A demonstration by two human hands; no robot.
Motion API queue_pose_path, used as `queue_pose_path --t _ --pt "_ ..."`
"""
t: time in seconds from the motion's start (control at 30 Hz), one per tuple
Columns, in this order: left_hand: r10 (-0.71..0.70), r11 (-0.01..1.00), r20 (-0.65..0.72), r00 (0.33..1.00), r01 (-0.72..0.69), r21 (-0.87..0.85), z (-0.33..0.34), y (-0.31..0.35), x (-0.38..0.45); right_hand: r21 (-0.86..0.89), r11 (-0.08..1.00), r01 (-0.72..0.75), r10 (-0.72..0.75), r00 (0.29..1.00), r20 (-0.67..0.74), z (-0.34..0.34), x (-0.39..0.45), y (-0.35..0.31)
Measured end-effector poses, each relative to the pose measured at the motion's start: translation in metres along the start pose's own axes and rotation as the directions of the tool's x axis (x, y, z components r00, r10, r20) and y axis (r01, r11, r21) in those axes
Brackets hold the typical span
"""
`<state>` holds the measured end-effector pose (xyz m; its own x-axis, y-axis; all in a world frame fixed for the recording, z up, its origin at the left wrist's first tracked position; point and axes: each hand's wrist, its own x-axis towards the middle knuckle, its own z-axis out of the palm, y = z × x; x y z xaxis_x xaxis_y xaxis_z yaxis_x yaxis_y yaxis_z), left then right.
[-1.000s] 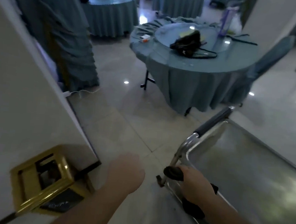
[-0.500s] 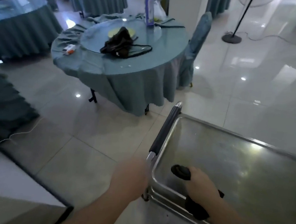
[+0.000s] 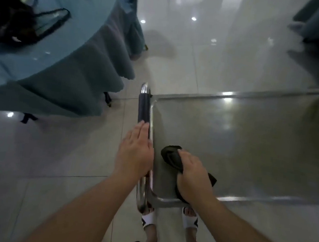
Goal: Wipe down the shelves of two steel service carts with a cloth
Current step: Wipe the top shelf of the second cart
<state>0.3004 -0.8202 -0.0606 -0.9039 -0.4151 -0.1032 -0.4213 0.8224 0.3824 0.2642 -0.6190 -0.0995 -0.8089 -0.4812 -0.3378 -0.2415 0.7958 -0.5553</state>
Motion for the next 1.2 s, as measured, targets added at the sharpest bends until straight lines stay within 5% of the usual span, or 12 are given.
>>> queue_pose_path --t 0.23,0.4,0.63,0.93,1.2 --pt "0.009 1.0 0.035 0.999 -0.009 0.005 0.04 -0.003 0.046 -0.119 0.967 0.226 -0.174 0.922 0.346 0.103 -0.03 0.028" --pt "0.026 0.999 0.009 1.0 -0.026 0.033 0.044 -0.001 0.042 -0.313 0.911 0.269 -0.221 0.959 0.18 0.127 -0.022 0.027" --pt "0.031 0.993 0.006 0.999 -0.032 0.112 0.047 0.0 0.039 -0.224 0.955 0.197 -0.209 0.977 -0.033 0.116 0.099 -0.029" --pt "0.02 0.999 0.001 1.0 -0.02 0.042 0.046 0.002 0.044 -0.253 0.959 0.13 -0.126 0.991 0.032 0.047 0.291 -0.049" --pt "0.012 0.991 0.034 0.999 -0.016 0.13 0.046 0.003 0.04 -0.354 0.901 0.252 -0.218 0.967 0.136 0.065 0.192 -0.021"
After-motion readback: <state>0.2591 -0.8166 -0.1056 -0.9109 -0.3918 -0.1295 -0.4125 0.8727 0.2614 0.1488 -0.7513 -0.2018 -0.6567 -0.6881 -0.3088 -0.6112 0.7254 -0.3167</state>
